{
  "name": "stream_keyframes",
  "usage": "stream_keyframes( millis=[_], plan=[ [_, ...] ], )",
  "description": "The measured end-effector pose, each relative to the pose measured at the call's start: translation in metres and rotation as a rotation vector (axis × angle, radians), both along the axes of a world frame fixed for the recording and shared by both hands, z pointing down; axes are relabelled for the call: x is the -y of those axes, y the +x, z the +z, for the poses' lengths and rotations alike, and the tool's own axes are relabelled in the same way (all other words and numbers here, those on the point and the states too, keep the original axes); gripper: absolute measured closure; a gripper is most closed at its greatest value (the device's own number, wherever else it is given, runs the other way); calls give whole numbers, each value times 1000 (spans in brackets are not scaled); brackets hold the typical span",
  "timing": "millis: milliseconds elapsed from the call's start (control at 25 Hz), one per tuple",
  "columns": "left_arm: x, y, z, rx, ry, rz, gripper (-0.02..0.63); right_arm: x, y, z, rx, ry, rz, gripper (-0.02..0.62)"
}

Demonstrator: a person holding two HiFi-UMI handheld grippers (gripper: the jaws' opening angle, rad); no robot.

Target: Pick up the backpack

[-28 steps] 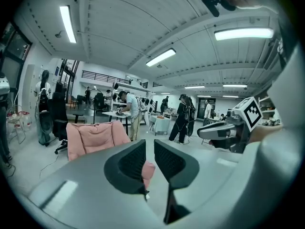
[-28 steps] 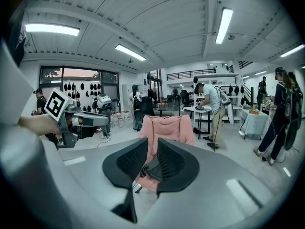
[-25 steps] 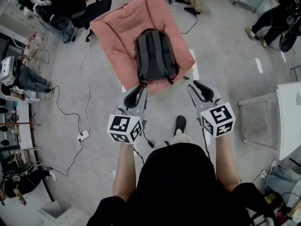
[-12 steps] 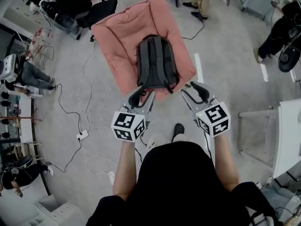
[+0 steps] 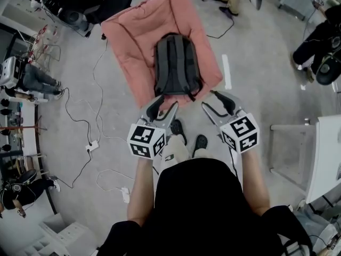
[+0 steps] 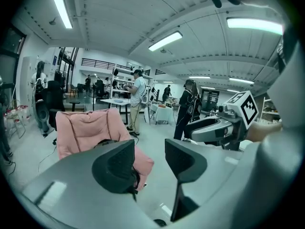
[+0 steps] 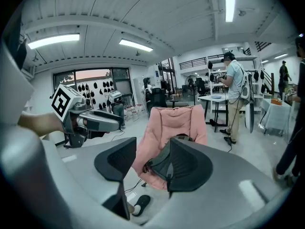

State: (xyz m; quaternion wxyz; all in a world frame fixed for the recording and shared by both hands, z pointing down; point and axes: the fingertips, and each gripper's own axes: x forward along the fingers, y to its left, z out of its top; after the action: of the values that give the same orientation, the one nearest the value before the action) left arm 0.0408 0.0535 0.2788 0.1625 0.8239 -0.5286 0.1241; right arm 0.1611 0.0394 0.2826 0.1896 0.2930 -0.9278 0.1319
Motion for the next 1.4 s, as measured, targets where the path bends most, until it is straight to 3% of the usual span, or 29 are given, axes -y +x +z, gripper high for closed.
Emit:
stream_keyframes(
  millis=[560,1000,1400],
  plan=[
    [62,-24,19,-39,-33,45,408,42,-21,21,-35,-61,59,392],
    [148,-87,41,-51,-98,90,405,129,-74,24,-77,-99,113,380],
    [213,-148,75,-66,-165,129,400,186,-123,54,-110,-190,160,379]
  ],
)
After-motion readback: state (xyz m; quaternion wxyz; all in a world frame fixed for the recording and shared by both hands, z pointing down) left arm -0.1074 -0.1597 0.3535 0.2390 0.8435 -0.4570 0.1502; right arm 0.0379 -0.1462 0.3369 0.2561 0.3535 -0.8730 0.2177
